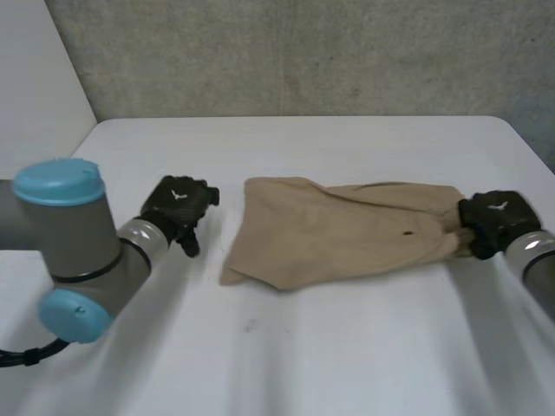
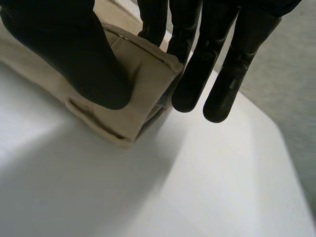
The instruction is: Fold the shorts.
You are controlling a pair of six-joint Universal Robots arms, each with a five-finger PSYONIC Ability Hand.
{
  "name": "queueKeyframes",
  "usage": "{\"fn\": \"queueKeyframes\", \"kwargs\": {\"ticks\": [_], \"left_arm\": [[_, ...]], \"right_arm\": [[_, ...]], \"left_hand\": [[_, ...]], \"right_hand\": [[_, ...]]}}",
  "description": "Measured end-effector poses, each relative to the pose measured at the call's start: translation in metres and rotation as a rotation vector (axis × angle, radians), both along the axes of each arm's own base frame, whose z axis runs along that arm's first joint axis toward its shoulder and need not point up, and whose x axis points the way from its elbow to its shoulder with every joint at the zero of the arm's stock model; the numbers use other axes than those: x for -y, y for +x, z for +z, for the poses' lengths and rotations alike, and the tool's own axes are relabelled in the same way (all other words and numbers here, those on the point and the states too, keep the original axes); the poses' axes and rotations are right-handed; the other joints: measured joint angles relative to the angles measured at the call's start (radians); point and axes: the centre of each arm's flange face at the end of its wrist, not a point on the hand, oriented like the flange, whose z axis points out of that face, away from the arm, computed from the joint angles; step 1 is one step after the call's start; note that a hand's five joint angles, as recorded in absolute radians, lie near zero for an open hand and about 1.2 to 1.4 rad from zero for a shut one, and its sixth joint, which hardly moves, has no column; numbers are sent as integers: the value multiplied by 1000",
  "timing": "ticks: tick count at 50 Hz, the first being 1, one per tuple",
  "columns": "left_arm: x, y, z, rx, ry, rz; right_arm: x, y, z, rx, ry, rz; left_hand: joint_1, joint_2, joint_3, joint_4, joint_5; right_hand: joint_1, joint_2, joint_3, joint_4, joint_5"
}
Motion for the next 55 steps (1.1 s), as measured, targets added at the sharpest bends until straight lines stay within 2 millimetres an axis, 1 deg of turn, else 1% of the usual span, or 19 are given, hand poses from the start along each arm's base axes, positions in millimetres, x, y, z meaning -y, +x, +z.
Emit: {"fn": "queueKeyframes", "kwargs": {"ticks": [7, 10, 11, 13, 17, 20, 21, 22, 23, 25, 27, 31, 33, 34, 35, 37, 43, 48, 55], "left_arm": [[-22, 10, 42, -41, -77, 0], [-26, 12, 47, -47, -88, -1], [-34, 15, 55, -55, -105, -2], [-38, 16, 58, -58, -111, -3], [-46, 18, 62, -64, -117, -5], [-48, 18, 62, -69, -114, -7], [-48, 18, 62, -69, -114, -7], [-49, 18, 62, -73, -111, -7], [-50, 17, 62, -79, -109, -8], [-50, 17, 62, -83, -107, -9], [-50, 16, 61, -96, -101, -10], [-50, 13, 61, -109, -96, -13], [-50, 10, 62, -116, -99, -19], [-49, 9, 63, -119, -102, -22], [-49, 7, 63, -122, -106, -26], [-47, 4, 66, -128, -117, -34], [-39, -16, 79, -171, -166, -70], [-34, -44, 89, -260, -169, -120], [-35, -83, 79, -361, -92, -180]], "right_arm": [[16, -35, 27, -151, -12, -52], [18, -36, 30, -173, -14, -50], [23, -30, 43, -229, -43, -14], [23, -18, 52, -240, -69, 21], [13, 40, 78, -214, -165, 175], [-4, 82, 84, -184, -205, 299], [-4, 82, 84, -184, -205, 299], [-13, 98, 83, -174, -210, 354], [-35, 132, 76, -155, -209, 479], [-45, 144, 71, -149, -203, 531], [-80, 177, 50, -132, -158, 707], [-114, 198, 22, -124, -84, 880], [-127, 201, 14, -118, -53, 948], [-128, 202, 15, -116, -52, 954], [-129, 201, 19, -105, -53, 958], [-126, 198, 30, -77, -58, 942], [-97, 177, 66, 87, -44, 789], [-64, 143, 97, 322, 9, 584], [-41, 121, 97, 447, 75, 439]], "left_hand": [[-12, -22, -20, -24, -22], [-12, -22, -22, -24, -23], [-12, -22, -22, -25, -23], [-12, -22, -22, -25, -23], [-12, -22, -22, -27, -23], [-12, -22, -22, -27, -23], [-12, -22, -22, -27, -23], [-12, -22, -22, -27, -23], [-12, -22, -22, -27, -23], [-12, -22, -22, -27, -23], [-12, -22, -22, -27, -23], [-12, -22, -22, -27, -23], [-12, -22, -22, -27, -23], [-12, -22, -22, -27, -23], [-12, -22, -22, -27, -23], [-12, -22, -22, -27, -23], [-12, -22, -22, -27, -23], [-12, -22, -22, -27, -23], [-12, -21, -22, -27, -21]], "right_hand": [[14, 4, 0, 0, 5], [16, 4, 0, 0, 5], [16, 4, 0, 0, 5], [18, 4, 0, 0, 5], [22, 19, 0, 0, 5], [22, 21, 0, 0, 11], [22, 21, 0, 0, 11], [22, 21, 0, 0, 13], [22, 21, 0, 0, 13], [22, 21, 0, 0, 13], [22, 21, 0, 0, 13], [-10, -62, -76, -81, -44], [-249, -360, -348, -371, -312], [-249, -360, -348, -371, -312], [-626, -793, -769, -809, -741], [-690, -888, -904, -925, -862], [-704, -936, -967, -961, -898], [-704, -936, -967, -961, -898], [-704, -936, -967, -961, -898]]}}
